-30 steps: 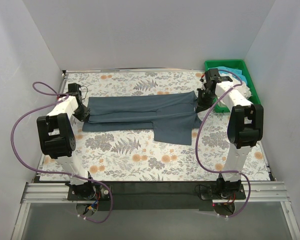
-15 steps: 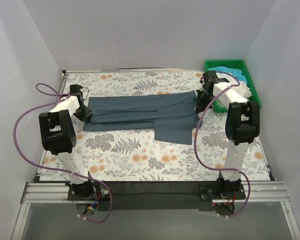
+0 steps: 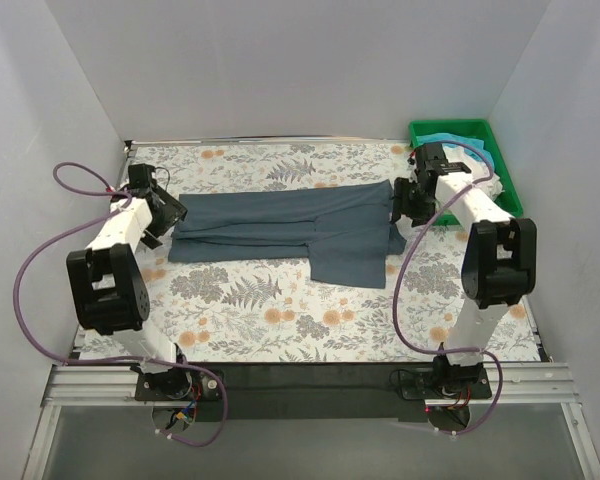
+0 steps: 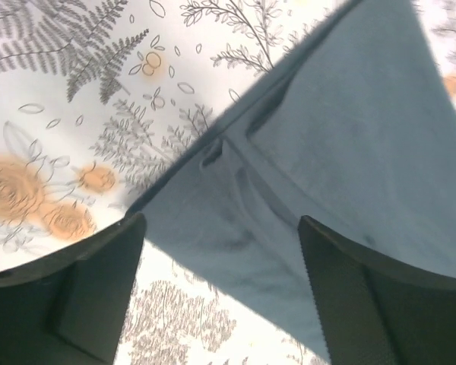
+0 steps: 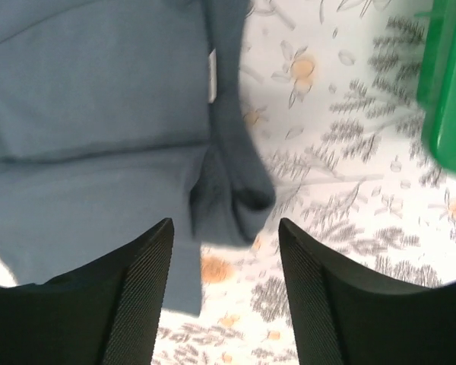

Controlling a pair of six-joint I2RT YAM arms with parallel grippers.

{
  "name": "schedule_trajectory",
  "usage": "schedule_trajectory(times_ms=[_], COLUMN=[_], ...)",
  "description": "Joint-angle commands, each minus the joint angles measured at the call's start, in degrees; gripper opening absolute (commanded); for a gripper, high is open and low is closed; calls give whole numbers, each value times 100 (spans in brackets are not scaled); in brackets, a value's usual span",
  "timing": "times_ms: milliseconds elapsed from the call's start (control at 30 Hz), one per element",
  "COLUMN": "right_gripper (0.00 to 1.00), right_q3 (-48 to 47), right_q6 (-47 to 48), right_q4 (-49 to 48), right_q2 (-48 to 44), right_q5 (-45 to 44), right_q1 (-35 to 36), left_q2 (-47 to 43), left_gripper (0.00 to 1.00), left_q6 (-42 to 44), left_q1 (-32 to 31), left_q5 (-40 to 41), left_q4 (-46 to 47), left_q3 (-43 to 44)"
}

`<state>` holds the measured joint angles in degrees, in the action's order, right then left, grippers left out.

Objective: Fold and stack the t-shirts
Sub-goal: Fold the tshirt

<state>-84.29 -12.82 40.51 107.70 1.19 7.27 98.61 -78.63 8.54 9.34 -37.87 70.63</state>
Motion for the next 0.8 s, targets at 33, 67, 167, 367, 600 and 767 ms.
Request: schedule_trajectory(times_ms=[33, 67, 167, 367, 600, 767], right_gripper=[56, 57, 58, 50, 44, 40], right_q3=[657, 807, 1519, 2819, 3383, 3560], right_q6=[166, 148, -36, -440, -590, -669], right_q4=[-175, -193, -315, -816, -1115, -1414], right_q2=[-1152, -1277, -1725, -2358, -2377, -2227], right_q5=[109, 127, 249, 417, 329, 514], right_q1=[318, 380, 591, 873, 934, 961], left_q2=[-1166, -1290, -1730, -2223, -1567, -713], left_gripper=[79, 84, 85, 85, 77, 72], left_q6=[190, 208, 278, 147, -249, -258], left_q1=[-79, -141, -457, -1889, -3708, -4491], left_q5=[-3, -90, -275, -582, -925, -1189], left_q4=[8, -27, -54, 7, 727, 1088], left_q3=[-444, -532, -901, -1341, -1228, -701])
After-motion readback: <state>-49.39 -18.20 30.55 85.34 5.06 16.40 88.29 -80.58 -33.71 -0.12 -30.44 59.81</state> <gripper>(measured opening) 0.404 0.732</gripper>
